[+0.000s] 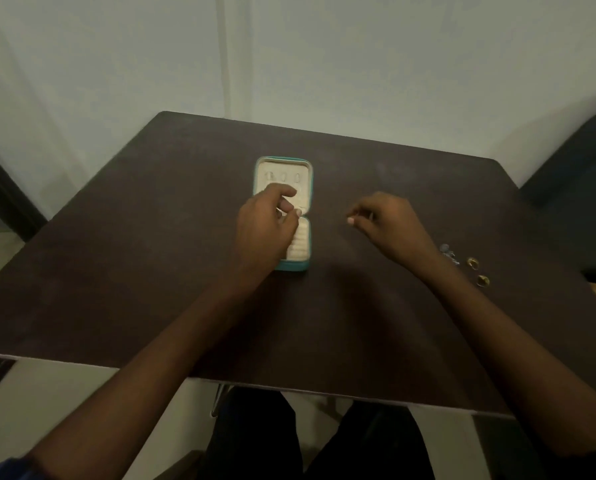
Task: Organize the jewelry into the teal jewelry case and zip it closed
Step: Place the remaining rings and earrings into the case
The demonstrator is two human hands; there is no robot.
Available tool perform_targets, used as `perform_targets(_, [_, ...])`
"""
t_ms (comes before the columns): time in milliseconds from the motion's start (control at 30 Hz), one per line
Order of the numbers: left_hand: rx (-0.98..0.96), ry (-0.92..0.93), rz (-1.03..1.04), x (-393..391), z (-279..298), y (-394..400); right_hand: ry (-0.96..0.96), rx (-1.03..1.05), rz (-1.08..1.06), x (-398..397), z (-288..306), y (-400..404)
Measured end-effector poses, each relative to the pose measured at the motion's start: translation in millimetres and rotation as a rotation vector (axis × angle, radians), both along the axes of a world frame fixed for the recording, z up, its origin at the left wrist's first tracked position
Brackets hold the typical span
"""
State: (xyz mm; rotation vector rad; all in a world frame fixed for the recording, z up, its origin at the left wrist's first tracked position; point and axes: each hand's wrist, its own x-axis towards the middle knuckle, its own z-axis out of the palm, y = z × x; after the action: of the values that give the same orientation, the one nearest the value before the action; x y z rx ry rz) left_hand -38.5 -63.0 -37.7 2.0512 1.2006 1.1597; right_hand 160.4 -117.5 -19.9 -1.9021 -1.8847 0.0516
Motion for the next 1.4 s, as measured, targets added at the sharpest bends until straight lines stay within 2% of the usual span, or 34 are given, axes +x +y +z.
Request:
perform_targets(167, [0.054,-0.049,-0.185,51.0,21.5,-37.1,0.027,-0.042,-0.201,63.5,-4.9,-75.0])
perform_targets(400, [0.011,0.208,-0.404,129.8,-7.4,-82.3,0.070,-0.121,-0.453,139.3,-21.3,-141.7])
perform_targets(533, [-0.082,0.375,-0.530,162.5,-31.6,-104.4,0.125,-0.167,-0.448,151.3,-32.9,-152.0])
perform_targets(667, [-0.040,0.457,-0.500,185.5,-38.7,-116.1,0.107,-0.160,-0.396,149.6,-38.1,-147.3])
perform_targets(767, [0.008,0.447,-0.481,193.8,-37.9,-118.5,0.059,-0.165,-0.387,151.9,-45.1,-141.0])
perform_targets(967, [0.010,0.472,-0.511,201.1,-42.0,-120.4,0.112,-0.095,-0.378,155.0,-47.6,-138.0])
perform_targets(1133, [-0.004,0.373,-0.489,198.0,-44.1,-116.9,0.340,0.019,-0.429,156.5,-46.2,-141.9])
perform_targets(1300, [0.015,0.328,-0.507,186.0,-37.4,-111.0,0.518,-0.024,-0.382,155.7,-46.7,-140.9])
perform_targets(1400, [-0.031,0.264,-0.498,177.6,-29.4,-106.2,0.657,0.022,-0.381,148.3,-44.9,-137.8])
